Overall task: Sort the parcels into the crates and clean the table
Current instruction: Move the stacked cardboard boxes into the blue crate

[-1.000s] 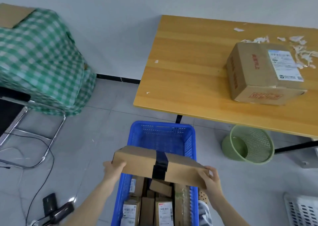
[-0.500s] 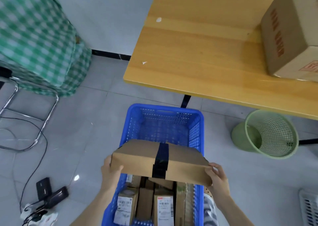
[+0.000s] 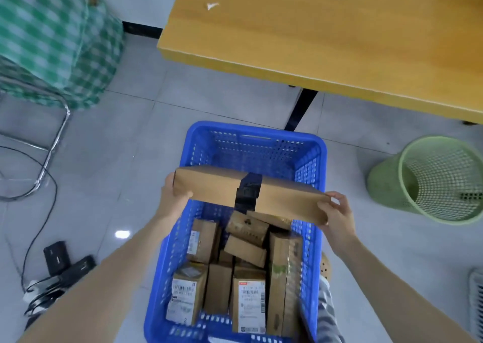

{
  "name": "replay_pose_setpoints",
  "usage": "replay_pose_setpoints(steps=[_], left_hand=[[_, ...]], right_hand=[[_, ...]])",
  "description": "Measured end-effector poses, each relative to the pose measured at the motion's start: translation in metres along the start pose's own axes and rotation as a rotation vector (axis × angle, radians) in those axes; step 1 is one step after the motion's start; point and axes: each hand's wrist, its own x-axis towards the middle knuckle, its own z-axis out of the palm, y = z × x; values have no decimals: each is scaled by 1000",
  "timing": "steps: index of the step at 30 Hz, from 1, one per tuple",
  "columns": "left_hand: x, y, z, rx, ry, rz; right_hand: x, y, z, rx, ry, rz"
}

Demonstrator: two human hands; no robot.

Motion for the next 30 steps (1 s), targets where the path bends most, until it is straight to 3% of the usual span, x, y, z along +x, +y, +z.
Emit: replay_pose_setpoints(steps=[6, 10, 18, 24, 30], left_hand=[[29, -8, 11, 20, -100, -70], [42, -7, 22, -12, -134, -18], [63, -1, 33, -26, -201, 79], [55, -9, 41, 99, -59, 38], [43, -16, 26, 120, 60, 123]], right_hand=[[35, 8, 12, -12, -61, -7], [50, 17, 16, -114, -119, -29], [74, 1, 26, -59, -53, -46], [70, 12, 19, -245, 3, -31], [50, 14, 10, -276, 79, -75]])
